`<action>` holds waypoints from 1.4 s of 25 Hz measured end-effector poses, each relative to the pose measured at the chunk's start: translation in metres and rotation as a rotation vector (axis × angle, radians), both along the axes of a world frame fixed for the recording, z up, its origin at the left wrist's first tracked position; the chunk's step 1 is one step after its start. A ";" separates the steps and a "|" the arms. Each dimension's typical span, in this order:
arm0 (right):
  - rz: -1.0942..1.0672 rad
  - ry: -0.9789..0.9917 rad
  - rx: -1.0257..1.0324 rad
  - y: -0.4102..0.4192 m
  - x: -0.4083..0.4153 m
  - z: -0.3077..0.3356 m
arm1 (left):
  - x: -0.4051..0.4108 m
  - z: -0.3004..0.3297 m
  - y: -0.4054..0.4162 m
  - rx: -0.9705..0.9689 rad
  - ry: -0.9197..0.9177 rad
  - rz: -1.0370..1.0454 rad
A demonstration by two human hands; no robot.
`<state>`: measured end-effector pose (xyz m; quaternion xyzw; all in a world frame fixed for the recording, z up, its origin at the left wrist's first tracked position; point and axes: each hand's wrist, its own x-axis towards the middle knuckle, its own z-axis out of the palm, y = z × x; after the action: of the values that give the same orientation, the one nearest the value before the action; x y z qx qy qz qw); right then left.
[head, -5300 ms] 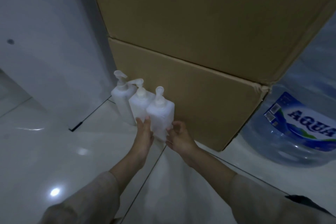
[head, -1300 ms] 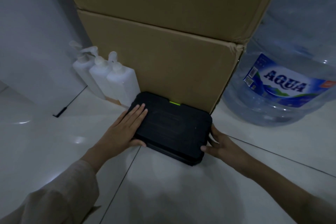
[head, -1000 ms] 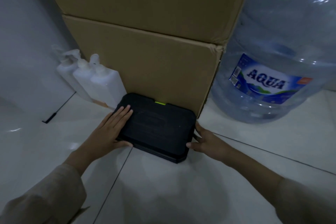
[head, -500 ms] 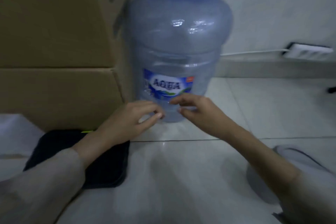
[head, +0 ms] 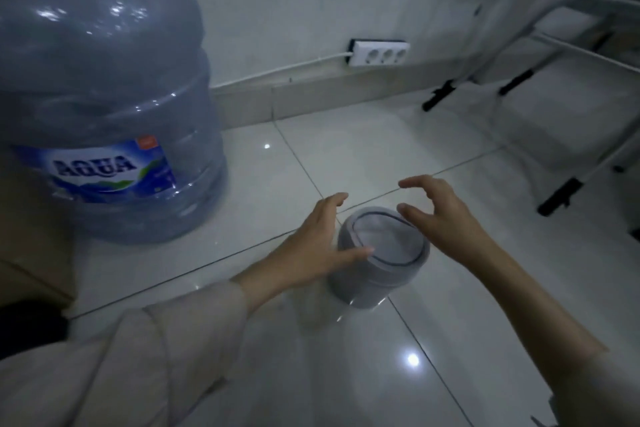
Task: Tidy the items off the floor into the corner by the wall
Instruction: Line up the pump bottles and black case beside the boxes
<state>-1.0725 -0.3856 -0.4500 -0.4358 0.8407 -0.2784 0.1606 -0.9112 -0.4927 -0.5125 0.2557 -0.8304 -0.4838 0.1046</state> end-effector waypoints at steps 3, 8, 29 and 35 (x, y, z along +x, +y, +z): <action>-0.216 -0.458 0.139 0.022 -0.004 -0.019 | -0.010 -0.015 0.022 0.033 0.050 -0.031; -0.203 -0.688 0.051 0.014 0.019 -0.039 | -0.006 -0.027 0.028 -0.010 0.096 0.033; 0.535 -0.812 0.133 -0.147 0.251 -0.042 | 0.283 -0.012 -0.039 -0.280 -0.132 0.595; 0.513 -0.802 0.150 -0.157 0.268 -0.039 | 0.283 -0.011 -0.042 -0.677 -0.427 0.652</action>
<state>-0.8044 -0.5423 -0.4894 -0.4747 0.5957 -0.3144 0.5666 -0.6278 -0.5348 -0.5238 0.5460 -0.8206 -0.0672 0.1548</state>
